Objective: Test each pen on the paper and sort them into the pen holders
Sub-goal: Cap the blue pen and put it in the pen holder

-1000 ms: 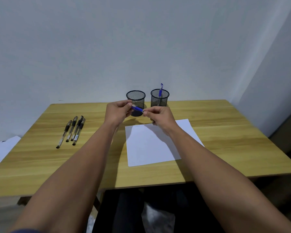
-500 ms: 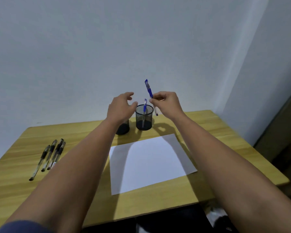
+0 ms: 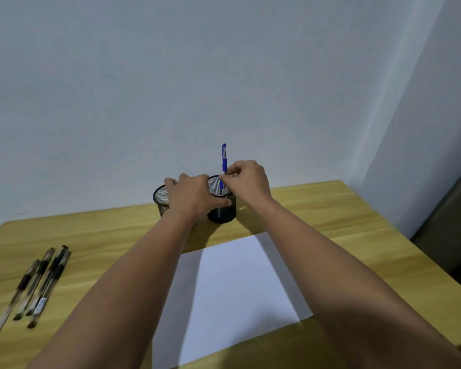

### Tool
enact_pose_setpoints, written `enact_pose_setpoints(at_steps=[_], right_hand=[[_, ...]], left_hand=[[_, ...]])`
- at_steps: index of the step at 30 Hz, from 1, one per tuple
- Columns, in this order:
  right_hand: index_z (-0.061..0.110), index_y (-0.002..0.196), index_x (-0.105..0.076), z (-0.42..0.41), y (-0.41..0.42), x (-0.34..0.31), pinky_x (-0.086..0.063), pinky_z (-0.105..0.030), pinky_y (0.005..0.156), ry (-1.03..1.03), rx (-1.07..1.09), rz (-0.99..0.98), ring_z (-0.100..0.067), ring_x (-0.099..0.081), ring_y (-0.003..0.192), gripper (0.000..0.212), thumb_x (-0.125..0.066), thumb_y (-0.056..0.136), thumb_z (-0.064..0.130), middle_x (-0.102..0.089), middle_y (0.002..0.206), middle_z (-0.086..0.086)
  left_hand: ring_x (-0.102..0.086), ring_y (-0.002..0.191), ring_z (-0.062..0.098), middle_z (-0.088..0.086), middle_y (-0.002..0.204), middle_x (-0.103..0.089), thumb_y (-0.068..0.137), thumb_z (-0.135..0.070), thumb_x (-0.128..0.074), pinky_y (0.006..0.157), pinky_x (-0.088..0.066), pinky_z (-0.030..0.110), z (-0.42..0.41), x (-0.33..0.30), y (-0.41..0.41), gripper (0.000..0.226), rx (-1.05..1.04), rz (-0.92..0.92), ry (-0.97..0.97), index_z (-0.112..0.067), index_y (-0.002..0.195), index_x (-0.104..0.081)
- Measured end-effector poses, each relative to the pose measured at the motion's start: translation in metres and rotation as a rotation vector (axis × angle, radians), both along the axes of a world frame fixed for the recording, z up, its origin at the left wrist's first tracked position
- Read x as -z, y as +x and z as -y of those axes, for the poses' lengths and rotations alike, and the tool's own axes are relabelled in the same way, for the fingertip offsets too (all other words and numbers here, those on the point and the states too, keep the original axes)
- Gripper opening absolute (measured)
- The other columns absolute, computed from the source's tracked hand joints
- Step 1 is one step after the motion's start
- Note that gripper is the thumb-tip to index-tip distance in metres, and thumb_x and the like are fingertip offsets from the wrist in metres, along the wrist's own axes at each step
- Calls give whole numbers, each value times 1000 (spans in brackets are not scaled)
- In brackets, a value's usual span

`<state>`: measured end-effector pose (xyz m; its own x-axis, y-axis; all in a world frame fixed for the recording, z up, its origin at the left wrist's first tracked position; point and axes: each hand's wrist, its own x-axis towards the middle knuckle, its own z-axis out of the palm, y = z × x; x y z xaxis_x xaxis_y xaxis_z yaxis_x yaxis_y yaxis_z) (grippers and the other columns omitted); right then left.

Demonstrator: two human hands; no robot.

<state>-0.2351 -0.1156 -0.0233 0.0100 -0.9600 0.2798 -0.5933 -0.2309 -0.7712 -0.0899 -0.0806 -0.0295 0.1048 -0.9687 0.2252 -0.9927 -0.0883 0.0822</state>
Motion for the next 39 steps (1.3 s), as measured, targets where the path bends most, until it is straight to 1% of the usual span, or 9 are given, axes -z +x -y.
enact_pose_setpoints(at_steps=[7, 11, 13, 19, 24, 31, 33, 35, 39], right_hand=[[20, 109, -82, -16, 5, -3, -58, -40, 95, -7, 99, -19, -26, -73, 106, 27, -71, 88, 35, -81, 111, 0], [21, 104, -81, -31, 14, -24, -58, -36, 88, -75, 91, 10, -25, -73, 101, 21, -67, 92, 30, -81, 105, 2], [22, 102, -81, -44, 25, -35, -59, -36, 86, -107, 59, 29, -23, -73, 97, 20, -65, 91, 29, -81, 101, 3], [21, 88, -80, -90, 85, -50, -56, -28, 76, -118, -137, 30, -16, -71, 82, 16, -65, 92, 24, -79, 87, 5], [23, 74, -73, -119, 148, -26, -51, -28, 71, 11, -338, -86, -18, -70, 80, 15, -68, 88, 21, -70, 73, 11], [18, 68, -71, -147, 237, 31, -64, -41, 79, 238, -512, -259, -25, -75, 81, 19, -78, 84, 25, -78, 81, -3], [12, 70, -69, -153, 256, 43, -59, -38, 65, 259, -521, -269, -29, -72, 76, 26, -79, 87, 29, -75, 78, -7], [15, 67, -58, -159, 271, 48, -42, -31, 52, 260, -516, -314, -31, -64, 71, 34, -78, 87, 33, -65, 72, -6], [16, 80, -58, -162, 289, 51, -44, -30, 59, 264, -497, -403, -34, -69, 84, 33, -75, 84, 44, -66, 85, -6]], left_hand=[[-55, 104, 26, -4, 95, -69, 58, -90, -53, 88, -31, 48, -9, -2, -2, 73, -10, 1, -19, -30, 98, -57], [-54, 118, 28, -2, 120, -67, 69, -90, -48, 93, -32, 50, -34, -13, 12, 87, 13, -23, -79, -29, 130, -55], [-52, 124, 29, 0, 129, -65, 82, -81, -45, 97, -34, 50, -52, -24, 29, 77, -1, -46, -126, -28, 138, -55], [-55, 123, 27, -1, 127, -66, 96, -47, -53, 97, -47, 45, -110, -47, 112, 40, -123, -209, -165, -27, 129, -64], [-58, 119, 24, -3, 126, -66, 96, -30, -58, 94, -51, 42, -159, -28, 188, 31, -235, -222, -113, -28, 126, -66], [-59, 115, 28, 2, 123, -65, 95, -39, -60, 85, -55, 45, -190, 37, 269, 32, -308, -187, -61, -30, 125, -68], [-59, 114, 30, 4, 124, -65, 95, -40, -61, 86, -54, 48, -190, 52, 282, 32, -266, -222, -73, -29, 124, -70], [-59, 114, 29, 3, 125, -66, 95, -38, -62, 87, -54, 48, -188, 62, 291, 30, -216, -259, -85, -28, 122, -73], [-60, 114, 29, 2, 123, -67, 94, -34, -66, 86, -54, 47, -183, 75, 300, 25, -150, -267, -99, -30, 116, -76]])
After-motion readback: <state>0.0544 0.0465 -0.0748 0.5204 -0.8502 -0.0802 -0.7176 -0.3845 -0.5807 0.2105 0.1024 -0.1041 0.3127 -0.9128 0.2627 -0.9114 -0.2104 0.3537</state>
